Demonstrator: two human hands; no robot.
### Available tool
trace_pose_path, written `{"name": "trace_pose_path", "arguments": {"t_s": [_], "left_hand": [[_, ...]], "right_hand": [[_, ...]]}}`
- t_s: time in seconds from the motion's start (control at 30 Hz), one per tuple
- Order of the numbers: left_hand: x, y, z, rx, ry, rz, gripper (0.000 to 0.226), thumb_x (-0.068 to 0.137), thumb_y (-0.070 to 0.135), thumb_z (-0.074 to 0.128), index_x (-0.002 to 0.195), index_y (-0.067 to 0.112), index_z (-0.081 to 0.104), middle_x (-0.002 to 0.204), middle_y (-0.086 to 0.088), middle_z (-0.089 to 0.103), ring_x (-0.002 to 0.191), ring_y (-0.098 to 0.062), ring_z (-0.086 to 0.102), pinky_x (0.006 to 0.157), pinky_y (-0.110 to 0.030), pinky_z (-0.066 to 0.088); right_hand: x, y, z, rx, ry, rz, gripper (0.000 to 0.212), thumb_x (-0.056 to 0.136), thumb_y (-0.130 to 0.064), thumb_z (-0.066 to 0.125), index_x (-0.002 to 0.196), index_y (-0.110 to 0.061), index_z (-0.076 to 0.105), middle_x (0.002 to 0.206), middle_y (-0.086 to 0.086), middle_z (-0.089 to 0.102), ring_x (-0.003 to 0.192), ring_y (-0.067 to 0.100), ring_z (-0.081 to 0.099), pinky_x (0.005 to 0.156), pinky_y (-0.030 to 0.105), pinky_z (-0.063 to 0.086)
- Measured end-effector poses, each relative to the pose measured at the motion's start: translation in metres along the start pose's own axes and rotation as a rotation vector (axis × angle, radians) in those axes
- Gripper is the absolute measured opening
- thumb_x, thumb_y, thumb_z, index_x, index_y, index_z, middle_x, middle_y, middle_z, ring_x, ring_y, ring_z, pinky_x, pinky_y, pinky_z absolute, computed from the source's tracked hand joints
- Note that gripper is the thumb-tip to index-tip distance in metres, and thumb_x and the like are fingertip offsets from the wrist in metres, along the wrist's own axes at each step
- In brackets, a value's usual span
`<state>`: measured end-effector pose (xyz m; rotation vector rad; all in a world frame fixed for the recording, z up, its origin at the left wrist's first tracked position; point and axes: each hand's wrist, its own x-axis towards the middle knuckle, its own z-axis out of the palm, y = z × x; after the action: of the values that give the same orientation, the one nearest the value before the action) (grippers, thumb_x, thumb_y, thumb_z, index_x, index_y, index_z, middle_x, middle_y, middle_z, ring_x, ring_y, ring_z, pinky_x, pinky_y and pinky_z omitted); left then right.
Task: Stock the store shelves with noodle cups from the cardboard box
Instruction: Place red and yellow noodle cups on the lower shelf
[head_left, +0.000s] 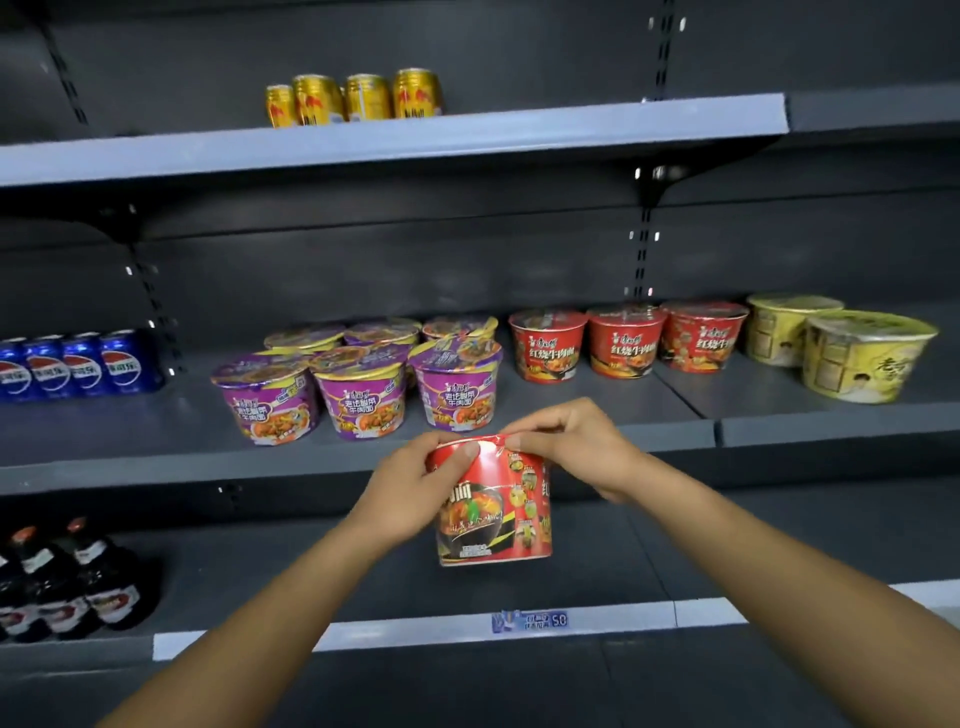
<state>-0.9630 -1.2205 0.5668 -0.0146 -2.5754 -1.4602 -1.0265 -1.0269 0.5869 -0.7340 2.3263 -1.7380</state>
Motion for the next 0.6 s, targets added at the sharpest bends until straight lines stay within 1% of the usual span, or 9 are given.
{"name": "trace_pose_path", "arguments": {"t_s": [0.1, 0.2, 0.27, 0.3, 0.37, 0.4, 0.43, 0.5, 0.6], "left_hand": [[0.010, 0.022, 0.000, -0.174, 0.009, -0.018, 0.029, 0.087, 0.043, 0.060, 0.108, 0.024, 0.061, 0.097, 0.004, 0.072, 0.084, -0.006, 0.070, 0.073, -0.022, 0.053], [0.021, 0.041, 0.002, -0.261, -0.015, -0.036, 0.032, 0.085, 0.044, 0.061, 0.109, 0.022, 0.063, 0.093, 0.004, 0.073, 0.083, -0.009, 0.070, 0.070, -0.024, 0.053], [0.029, 0.052, 0.005, -0.299, -0.039, -0.038, 0.032, 0.083, 0.044, 0.062, 0.108, 0.024, 0.063, 0.092, 0.003, 0.073, 0.083, -0.009, 0.070, 0.069, -0.024, 0.053], [0.033, 0.057, 0.006, -0.312, -0.048, -0.036, 0.036, 0.080, 0.046, 0.063, 0.108, 0.024, 0.063, 0.091, 0.003, 0.073, 0.083, -0.010, 0.070, 0.071, -0.026, 0.054], [0.043, 0.065, 0.008, -0.326, -0.074, -0.020, 0.052, 0.069, 0.053, 0.064, 0.111, 0.022, 0.064, 0.092, 0.002, 0.074, 0.085, -0.013, 0.070, 0.079, -0.031, 0.054], [0.048, 0.069, 0.009, -0.340, -0.090, -0.014, 0.057, 0.066, 0.054, 0.064, 0.112, 0.021, 0.064, 0.092, 0.001, 0.074, 0.085, -0.013, 0.069, 0.079, -0.031, 0.053], [0.052, 0.073, 0.011, -0.358, -0.108, -0.010, 0.058, 0.065, 0.053, 0.064, 0.112, 0.020, 0.064, 0.090, 0.001, 0.073, 0.083, -0.013, 0.069, 0.075, -0.030, 0.052], [0.060, 0.080, 0.014, -0.401, -0.132, -0.006, 0.053, 0.068, 0.050, 0.064, 0.112, 0.018, 0.064, 0.087, 0.001, 0.073, 0.078, -0.011, 0.067, 0.069, -0.027, 0.048], [0.073, 0.087, 0.020, -0.430, -0.114, 0.020, 0.048, 0.071, 0.045, 0.064, 0.108, 0.016, 0.066, 0.091, -0.002, 0.074, 0.085, -0.014, 0.068, 0.077, -0.030, 0.049]], "right_hand": [[-0.001, -0.015, -0.020, 0.095, 0.017, -0.024, 0.010, 0.086, -0.010, 0.066, 0.090, -0.016, 0.073, 0.088, -0.001, 0.074, 0.083, 0.010, 0.070, 0.066, 0.019, 0.053], [0.001, -0.020, -0.041, 0.166, 0.028, -0.043, 0.011, 0.087, -0.009, 0.064, 0.090, -0.016, 0.072, 0.086, -0.002, 0.074, 0.081, 0.007, 0.069, 0.063, 0.017, 0.052], [0.004, -0.020, -0.055, 0.206, 0.043, -0.055, 0.011, 0.086, -0.009, 0.064, 0.091, -0.015, 0.072, 0.086, 0.000, 0.074, 0.081, 0.009, 0.069, 0.068, 0.022, 0.054], [0.007, -0.020, -0.063, 0.235, 0.056, -0.060, 0.012, 0.085, -0.008, 0.065, 0.091, -0.014, 0.073, 0.086, 0.002, 0.074, 0.082, 0.011, 0.068, 0.073, 0.027, 0.055], [0.012, -0.019, -0.077, 0.286, 0.078, -0.077, 0.012, 0.083, -0.006, 0.065, 0.089, -0.013, 0.073, 0.087, 0.005, 0.074, 0.084, 0.017, 0.068, 0.082, 0.036, 0.052], [0.014, -0.018, -0.084, 0.319, 0.083, -0.084, 0.012, 0.081, -0.006, 0.066, 0.088, -0.012, 0.074, 0.087, 0.006, 0.074, 0.084, 0.019, 0.068, 0.082, 0.037, 0.052], [0.017, -0.017, -0.091, 0.360, 0.086, -0.090, 0.012, 0.079, -0.006, 0.066, 0.086, -0.011, 0.074, 0.086, 0.007, 0.074, 0.083, 0.019, 0.068, 0.080, 0.036, 0.052], [0.023, -0.014, -0.104, 0.437, 0.086, -0.105, 0.014, 0.072, -0.009, 0.067, 0.082, -0.010, 0.076, 0.085, 0.008, 0.073, 0.081, 0.019, 0.067, 0.077, 0.033, 0.053], [0.032, -0.011, -0.120, 0.486, 0.065, -0.124, 0.016, 0.069, -0.011, 0.065, 0.078, -0.013, 0.077, 0.085, 0.007, 0.073, 0.084, 0.020, 0.067, 0.084, 0.037, 0.051]]}}
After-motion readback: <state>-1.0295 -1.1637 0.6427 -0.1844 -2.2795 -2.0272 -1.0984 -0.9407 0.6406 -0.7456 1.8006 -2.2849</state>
